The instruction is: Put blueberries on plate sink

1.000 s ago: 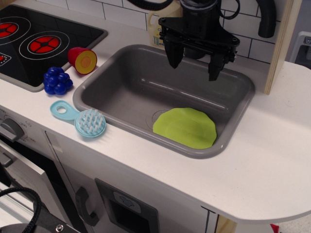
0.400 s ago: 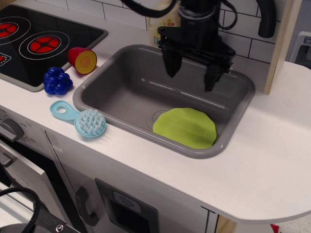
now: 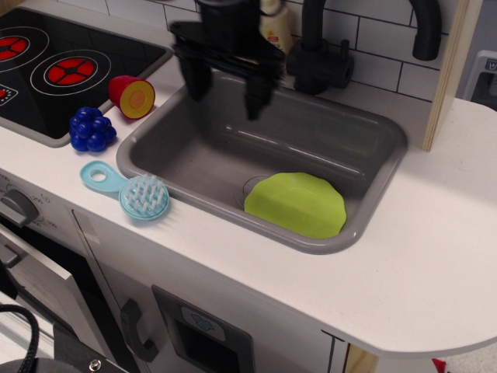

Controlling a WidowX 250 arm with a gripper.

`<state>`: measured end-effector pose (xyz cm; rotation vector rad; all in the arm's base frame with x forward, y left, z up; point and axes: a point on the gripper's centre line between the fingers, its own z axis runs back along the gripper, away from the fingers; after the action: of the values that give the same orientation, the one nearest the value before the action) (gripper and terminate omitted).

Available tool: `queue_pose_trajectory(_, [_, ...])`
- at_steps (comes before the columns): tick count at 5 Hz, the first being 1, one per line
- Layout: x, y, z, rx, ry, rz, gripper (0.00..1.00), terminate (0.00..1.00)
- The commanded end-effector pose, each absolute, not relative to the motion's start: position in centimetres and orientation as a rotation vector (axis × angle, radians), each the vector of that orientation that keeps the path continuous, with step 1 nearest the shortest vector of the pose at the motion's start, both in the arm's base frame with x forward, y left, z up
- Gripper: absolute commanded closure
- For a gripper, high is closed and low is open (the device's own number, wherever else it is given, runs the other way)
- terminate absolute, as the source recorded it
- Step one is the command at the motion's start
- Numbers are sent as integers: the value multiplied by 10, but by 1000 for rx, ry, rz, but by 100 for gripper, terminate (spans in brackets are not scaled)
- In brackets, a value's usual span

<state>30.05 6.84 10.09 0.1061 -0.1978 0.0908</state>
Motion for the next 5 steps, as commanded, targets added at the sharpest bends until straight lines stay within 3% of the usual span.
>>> queue_pose_trajectory(1, [267, 133, 127, 182, -211, 119, 0, 0])
queue_pose_trajectory(3, [257, 188, 123, 189, -192, 72, 0, 0])
queue_pose_trajectory(5, [264, 204, 108, 196, -188, 75, 0, 0])
